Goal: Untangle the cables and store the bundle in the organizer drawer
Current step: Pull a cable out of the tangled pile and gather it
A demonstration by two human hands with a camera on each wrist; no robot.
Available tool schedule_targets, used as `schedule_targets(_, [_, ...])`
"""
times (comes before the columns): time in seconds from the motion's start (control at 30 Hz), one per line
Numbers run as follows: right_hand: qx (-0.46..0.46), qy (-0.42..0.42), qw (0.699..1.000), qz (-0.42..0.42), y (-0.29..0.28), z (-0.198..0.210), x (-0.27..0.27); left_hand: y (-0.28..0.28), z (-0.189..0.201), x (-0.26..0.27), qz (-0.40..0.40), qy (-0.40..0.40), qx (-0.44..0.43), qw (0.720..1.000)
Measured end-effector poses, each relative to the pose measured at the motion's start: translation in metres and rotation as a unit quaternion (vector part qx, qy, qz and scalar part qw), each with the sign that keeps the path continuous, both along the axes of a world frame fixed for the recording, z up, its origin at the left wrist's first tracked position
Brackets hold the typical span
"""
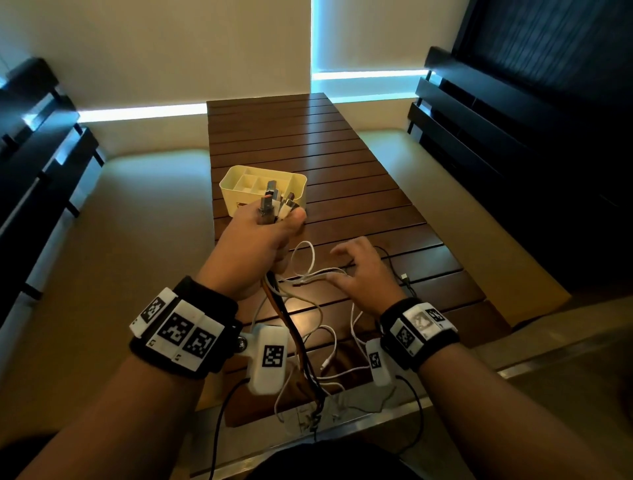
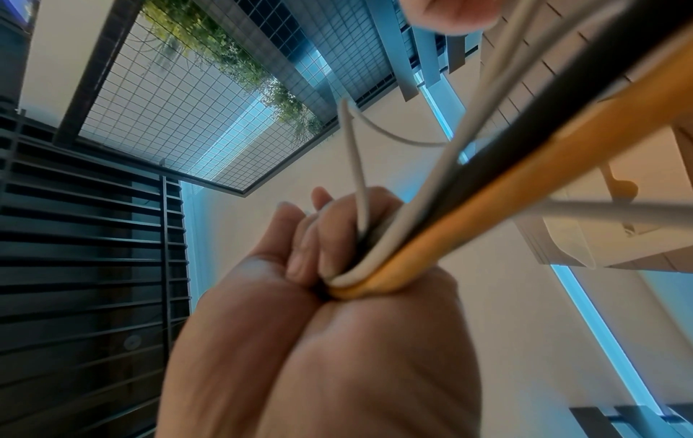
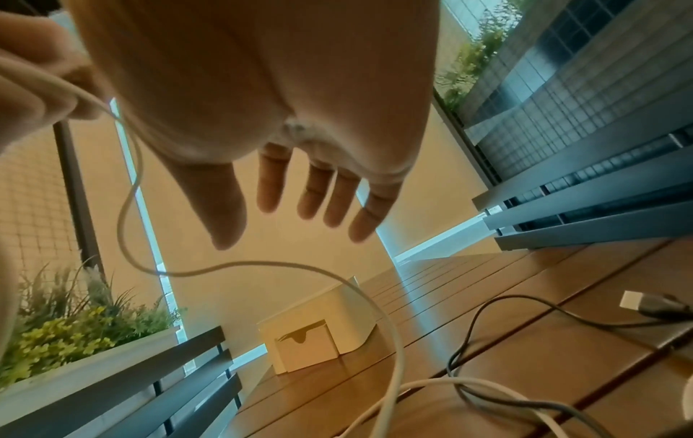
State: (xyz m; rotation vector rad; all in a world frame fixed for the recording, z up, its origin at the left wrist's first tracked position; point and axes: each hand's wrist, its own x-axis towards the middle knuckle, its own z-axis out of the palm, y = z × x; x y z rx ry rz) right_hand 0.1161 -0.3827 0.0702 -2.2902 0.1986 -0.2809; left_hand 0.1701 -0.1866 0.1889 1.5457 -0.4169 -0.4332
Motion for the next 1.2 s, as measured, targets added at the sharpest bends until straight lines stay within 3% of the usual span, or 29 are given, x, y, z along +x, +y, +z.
schedule_targets(0.2, [0.134,0.164,0.977,0.011,-0.001,-0.012,-0.01,0.006,-0.004,0.006,-0.005,-0.009,0.002,1.0])
schedule_targets(0.37, [0.143,0.254,0.957,0.002,0.003,-0.045,-0.016,0.01,-0.013,0.008,-0.006,0.009,-0.002,1.0])
schedule_targets(0.5, [-0.006,0.297,0.955,-0.016,0.0,-0.076,-0.018,0.018,-0.02,0.01,-0.001,0.019,0.005,1.0])
schedule_targets(0.7, [-0.131,0.283,0.95,-0.004,0.004,-0.087,-0.017,0.024,-0.024,0.012,0.008,0.022,0.012,1.0])
schedule_targets(0.9, [-0.097,0.272,0.957,-0.022,-0.001,-0.078,-0.016,0.021,-0.024,0.015,0.0,0.014,0.022,1.0])
schedule_targets(1.2, [-0.125,0.308,0.943,-0.014,0.005,-0.08,-0.027,0.003,-0.019,0.012,-0.026,0.024,0.021,0.999])
